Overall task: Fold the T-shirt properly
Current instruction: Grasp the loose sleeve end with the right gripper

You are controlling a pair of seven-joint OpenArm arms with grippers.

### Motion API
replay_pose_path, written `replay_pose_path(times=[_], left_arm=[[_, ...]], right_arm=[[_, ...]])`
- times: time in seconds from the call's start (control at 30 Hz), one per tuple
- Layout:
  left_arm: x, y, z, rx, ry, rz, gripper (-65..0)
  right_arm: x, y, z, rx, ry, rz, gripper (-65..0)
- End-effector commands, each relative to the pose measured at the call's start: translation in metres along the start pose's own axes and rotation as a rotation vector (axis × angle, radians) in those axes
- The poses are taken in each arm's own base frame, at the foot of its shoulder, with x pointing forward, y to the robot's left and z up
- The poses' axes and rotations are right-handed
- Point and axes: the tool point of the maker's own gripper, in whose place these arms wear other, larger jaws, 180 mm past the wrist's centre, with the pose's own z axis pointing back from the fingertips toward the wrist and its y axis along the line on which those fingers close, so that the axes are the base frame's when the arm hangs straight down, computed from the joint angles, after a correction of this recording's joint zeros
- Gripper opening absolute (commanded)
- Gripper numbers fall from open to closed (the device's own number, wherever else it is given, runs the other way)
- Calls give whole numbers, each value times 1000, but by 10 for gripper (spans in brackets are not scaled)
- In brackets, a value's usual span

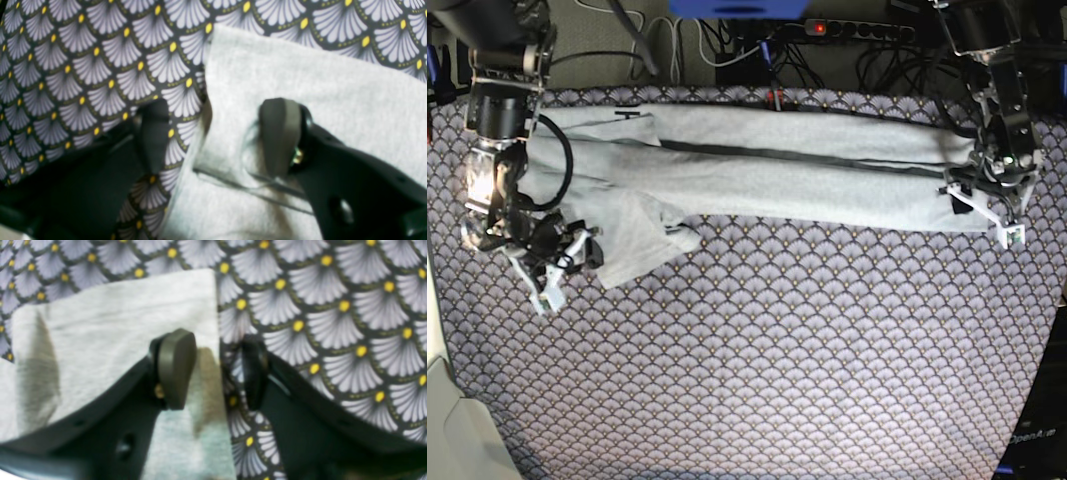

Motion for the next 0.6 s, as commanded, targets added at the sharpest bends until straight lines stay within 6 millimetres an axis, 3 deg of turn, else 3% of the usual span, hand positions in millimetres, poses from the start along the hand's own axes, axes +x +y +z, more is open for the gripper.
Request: replay_pose_path(times=[0.0,0.1,0.23,0.4,0.57], left_arm=[[23,6,4,16,-61,-3,-223],[23,6,4,16,-59,-2,-223],[31,4,3,12,-75,3,-223],[34,4,3,12,-79,6,-223],[34,3,3,11,-82,5,-223]], right_arm=[[4,-1,5,-6,-4,25,-449],[0,20,6,17,-5,83,-532],[1,29,11,19,-16,118,-650],[7,29,21,1,-43,150,-650],[27,25,59,-79,-105,231,-650]])
